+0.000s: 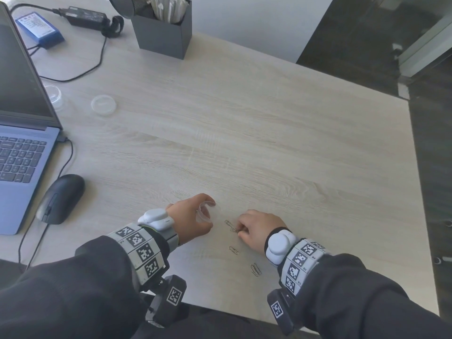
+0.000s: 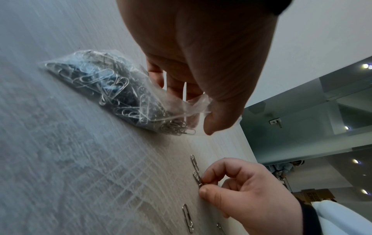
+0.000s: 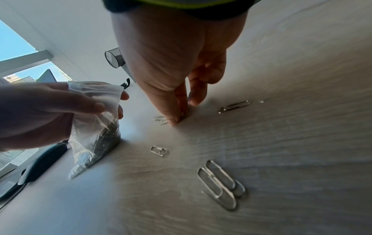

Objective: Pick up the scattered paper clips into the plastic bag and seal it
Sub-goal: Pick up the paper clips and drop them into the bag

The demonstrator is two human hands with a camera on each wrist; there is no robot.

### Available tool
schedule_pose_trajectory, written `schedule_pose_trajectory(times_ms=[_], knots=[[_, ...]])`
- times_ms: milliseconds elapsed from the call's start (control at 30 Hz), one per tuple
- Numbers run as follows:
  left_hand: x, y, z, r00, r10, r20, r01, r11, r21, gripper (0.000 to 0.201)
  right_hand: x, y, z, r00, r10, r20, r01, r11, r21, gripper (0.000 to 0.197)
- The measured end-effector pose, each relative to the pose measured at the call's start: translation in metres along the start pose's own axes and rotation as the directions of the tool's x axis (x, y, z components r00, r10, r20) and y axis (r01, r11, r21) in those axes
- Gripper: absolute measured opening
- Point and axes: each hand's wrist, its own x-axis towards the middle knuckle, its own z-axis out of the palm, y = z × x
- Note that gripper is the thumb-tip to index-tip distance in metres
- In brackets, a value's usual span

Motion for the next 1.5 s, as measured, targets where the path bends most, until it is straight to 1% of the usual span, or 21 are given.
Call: schedule_pose_trajectory(times_ms=[133, 300, 433, 533, 567, 633, 667, 700, 767, 833, 933, 967, 1000, 1067, 1100, 1133, 1167, 1233, 1267, 1367, 1500], knots=[[0.0, 0.0, 0.0, 1.0, -0.001, 0.004, 0.001, 1.0, 0.004, 0.041, 0.0, -0.003, -0.006, 0.997, 0.07, 0.02, -0.071, 0.997, 0.035, 0.011], [-0.001, -0.001, 0.0, 1.0, 0.009, 0.001, -0.009, 1.0, 0.008, 0.041, -0.002, -0.014, -0.009, 0.983, 0.138, 0.123, -0.145, 0.988, 0.053, 0.013], [-0.002, 0.002, 0.0, 1.0, 0.017, 0.007, -0.017, 1.0, 0.011, 0.042, -0.004, -0.017, -0.008, 0.98, 0.151, 0.128, -0.158, 0.987, 0.043, 0.014], [-0.002, 0.002, 0.002, 1.0, 0.008, 0.008, -0.008, 1.0, 0.02, 0.043, -0.007, -0.014, -0.008, 0.98, 0.158, 0.122, -0.17, 0.981, 0.097, 0.012], [-0.003, 0.002, 0.002, 1.0, 0.002, 0.008, -0.002, 1.0, 0.025, 0.045, -0.007, -0.013, -0.008, 0.98, 0.17, 0.103, -0.184, 0.972, 0.148, 0.011], [-0.002, 0.002, 0.003, 1.0, 0.005, 0.003, -0.005, 0.999, 0.031, 0.049, -0.008, -0.013, -0.008, 0.981, 0.192, 0.023, -0.19, 0.93, 0.315, 0.005], [-0.002, 0.002, 0.003, 1.0, 0.009, -0.001, -0.009, 0.999, 0.033, 0.05, -0.008, -0.015, -0.009, 0.981, 0.19, -0.028, -0.162, 0.895, 0.417, 0.003], [-0.003, 0.003, 0.003, 1.0, 0.014, -0.003, -0.014, 0.999, 0.039, 0.05, -0.008, -0.017, -0.011, 0.98, 0.182, -0.082, -0.115, 0.851, 0.513, 0.006], [-0.004, 0.005, 0.003, 1.0, 0.018, -0.001, -0.018, 0.998, 0.055, 0.052, -0.007, -0.026, -0.017, 0.971, 0.16, -0.176, -0.009, 0.765, 0.644, 0.01], [-0.005, 0.006, 0.004, 1.0, 0.012, 0.001, -0.012, 0.997, 0.074, 0.053, -0.005, -0.036, -0.022, 0.967, 0.114, -0.229, 0.075, 0.731, 0.678, 0.011], [-0.006, 0.005, 0.003, 1.0, 0.014, 0.025, -0.016, 0.995, 0.096, 0.044, -0.001, -0.046, -0.027, 0.979, 0.028, -0.204, 0.117, 0.738, 0.664, 0.01], [-0.006, 0.005, 0.003, 0.999, 0.014, 0.029, -0.017, 0.995, 0.093, 0.041, -0.001, -0.047, -0.028, 0.981, 0.021, -0.195, 0.12, 0.721, 0.682, 0.01], [-0.006, 0.005, 0.002, 0.999, 0.016, 0.031, -0.018, 0.997, 0.081, 0.041, -0.002, -0.045, -0.029, 0.978, 0.033, -0.205, 0.125, 0.694, 0.709, 0.009], [-0.005, 0.004, 0.002, 0.999, 0.012, 0.032, -0.014, 0.999, 0.046, 0.045, 0.001, -0.035, -0.028, 0.955, 0.137, -0.262, 0.107, 0.665, 0.739, 0.008], [-0.005, 0.003, 0.002, 1.0, 0.007, 0.029, -0.008, 0.999, 0.031, 0.044, 0.002, -0.027, -0.028, 0.936, 0.199, -0.289, 0.078, 0.685, 0.724, 0.006], [-0.005, 0.0, 0.001, 1.0, 0.001, 0.026, -0.001, 1.0, 0.019, 0.042, 0.004, -0.021, -0.027, 0.925, 0.233, -0.302, 0.04, 0.728, 0.685, 0.005], [-0.005, -0.002, 0.001, 1.0, -0.006, 0.025, 0.006, 1.0, 0.015, 0.041, 0.006, -0.014, -0.025, 0.929, 0.229, -0.291, 0.0, 0.786, 0.618, 0.004], [-0.004, -0.005, 0.0, 0.999, -0.022, 0.026, 0.022, 1.0, 0.013, 0.041, 0.008, -0.006, -0.018, 0.966, 0.144, -0.216, -0.039, 0.903, 0.427, 0.003], [-0.005, -0.005, 0.0, 0.999, -0.029, 0.026, 0.028, 1.0, 0.011, 0.041, 0.008, -0.004, -0.013, 0.978, 0.095, -0.186, -0.024, 0.936, 0.35, 0.006], [-0.005, -0.004, 0.0, 0.999, -0.033, 0.022, 0.033, 0.999, 0.006, 0.041, 0.009, -0.008, -0.002, 0.989, 0.013, -0.145, 0.027, 0.964, 0.266, 0.013], [-0.005, -0.004, 0.0, 0.999, -0.035, 0.026, 0.035, 0.999, 0.012, 0.04, 0.006, -0.013, 0.005, 0.994, -0.061, -0.092, 0.076, 0.983, 0.17, 0.016]])
